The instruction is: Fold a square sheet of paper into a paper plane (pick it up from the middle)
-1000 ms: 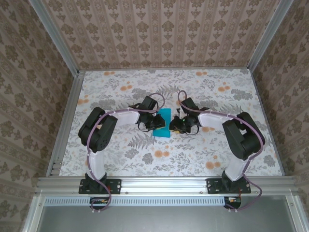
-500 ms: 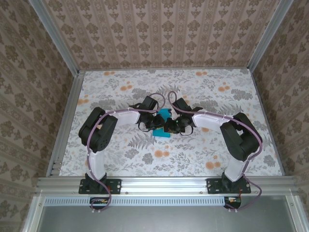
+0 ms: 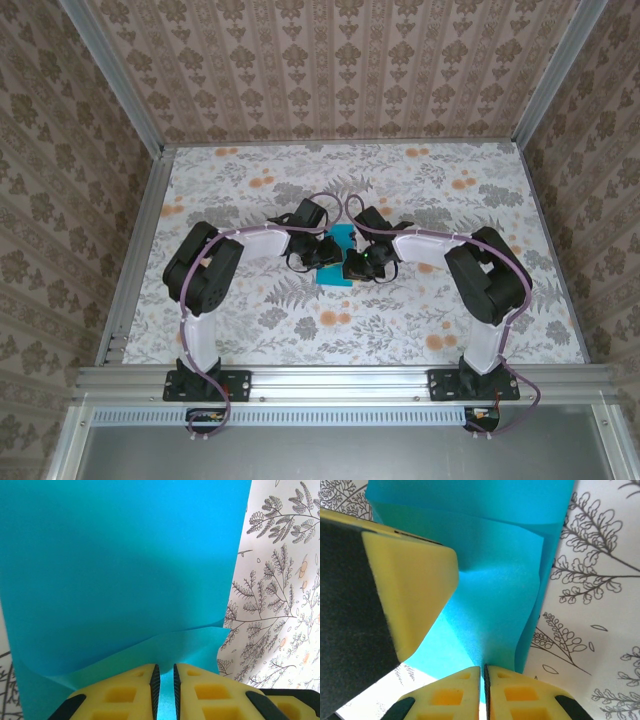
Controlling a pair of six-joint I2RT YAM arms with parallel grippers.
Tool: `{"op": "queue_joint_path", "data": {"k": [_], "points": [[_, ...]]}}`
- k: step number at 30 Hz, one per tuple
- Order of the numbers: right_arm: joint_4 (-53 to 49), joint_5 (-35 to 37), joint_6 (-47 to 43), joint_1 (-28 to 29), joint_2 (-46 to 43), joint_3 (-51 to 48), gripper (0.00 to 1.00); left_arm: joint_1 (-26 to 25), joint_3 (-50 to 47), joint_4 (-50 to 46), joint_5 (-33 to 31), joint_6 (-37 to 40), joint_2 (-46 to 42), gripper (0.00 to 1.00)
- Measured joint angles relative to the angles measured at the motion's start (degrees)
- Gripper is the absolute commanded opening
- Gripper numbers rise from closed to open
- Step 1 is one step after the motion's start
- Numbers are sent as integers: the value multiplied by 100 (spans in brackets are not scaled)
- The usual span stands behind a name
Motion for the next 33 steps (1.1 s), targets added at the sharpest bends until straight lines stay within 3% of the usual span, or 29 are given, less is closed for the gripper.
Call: {"op": "queue_joint_path", "data": {"k": [21,33], "points": [[-245,42,-236,0,48,7,12,-2,0,-7,0,0,0,19],[-317,-240,-424,-7,-450,-83,11,-9,0,-7,0,0,0,18]]}}
